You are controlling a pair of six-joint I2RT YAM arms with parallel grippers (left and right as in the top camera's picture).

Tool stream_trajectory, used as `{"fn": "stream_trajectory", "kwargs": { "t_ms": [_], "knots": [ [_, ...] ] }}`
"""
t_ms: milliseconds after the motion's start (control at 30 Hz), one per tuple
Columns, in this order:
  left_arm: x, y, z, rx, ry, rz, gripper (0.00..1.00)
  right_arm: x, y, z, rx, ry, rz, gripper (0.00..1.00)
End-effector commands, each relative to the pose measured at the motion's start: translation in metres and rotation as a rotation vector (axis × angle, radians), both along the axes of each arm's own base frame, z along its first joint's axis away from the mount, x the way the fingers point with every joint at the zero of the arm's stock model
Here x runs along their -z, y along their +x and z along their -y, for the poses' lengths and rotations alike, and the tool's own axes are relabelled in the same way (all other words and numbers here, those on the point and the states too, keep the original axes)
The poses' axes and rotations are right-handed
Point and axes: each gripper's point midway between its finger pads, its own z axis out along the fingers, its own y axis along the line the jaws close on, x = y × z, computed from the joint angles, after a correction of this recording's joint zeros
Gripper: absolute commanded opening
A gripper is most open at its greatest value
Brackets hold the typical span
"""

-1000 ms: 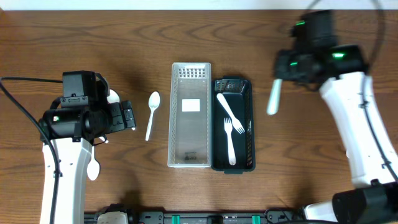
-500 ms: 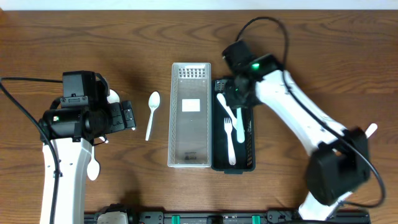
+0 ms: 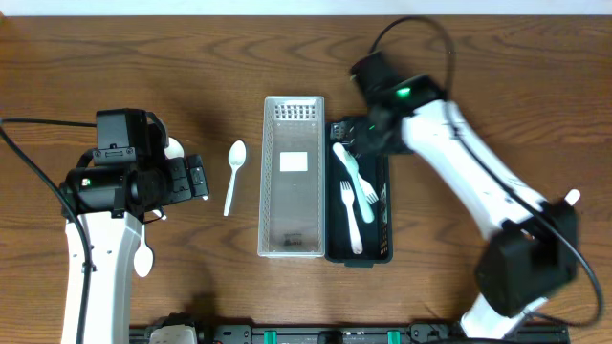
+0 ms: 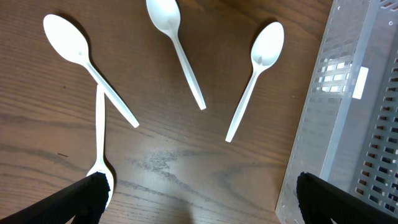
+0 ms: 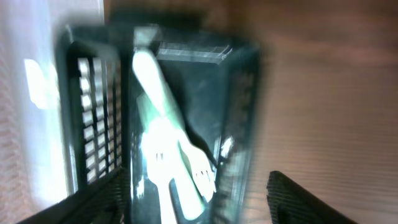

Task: Pack container
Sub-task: 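Place the fork into the dark green basket and withdraw, then move right gripper to the white spoon and grasp it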

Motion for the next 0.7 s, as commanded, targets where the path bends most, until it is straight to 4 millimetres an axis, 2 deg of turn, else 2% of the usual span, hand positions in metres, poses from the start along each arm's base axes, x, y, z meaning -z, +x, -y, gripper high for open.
{"fn": "stream_trajectory", "kwargs": {
  "t_ms": [0, 133, 300, 333, 433, 500, 667],
  "knots": [
    [-0.002, 0.001, -0.004, -0.017, 0.013, 0.001, 0.98, -0.071, 0.012, 0.042, 0.066, 0.044, 0.172, 0.82],
    [-0.002, 0.001, -0.004, -0.017, 0.013, 0.001, 0.98, -0.096, 0.0, 0.096, 0.185, 0.033, 0.195, 0.82],
    [-0.002, 0.001, -0.004, -0.017, 0.013, 0.001, 0.98, -0.103, -0.021, 0.171, 0.425, 0.012, 0.155, 0.89],
    [-0.002, 0.001, -0.004, -0.017, 0.013, 0.001, 0.98, -0.099, -0.029, 0.192, 0.512, 0.009, 0.124, 0.92],
    [-0.002, 0.001, -0.004, -0.017, 0.013, 0.001, 0.98, -0.086, -0.044, 0.234, 0.659, 0.008, 0.071, 0.99],
    [-0.002, 0.001, -0.004, -0.017, 0.013, 0.001, 0.98, -0.072, -0.056, 0.265, 0.738, 0.002, 0.039, 0.99],
    [-0.002, 0.001, -0.004, -0.017, 0.013, 0.001, 0.98, -0.026, -0.083, 0.321, 0.82, 0.005, -0.015, 0.99]
  ]
}}
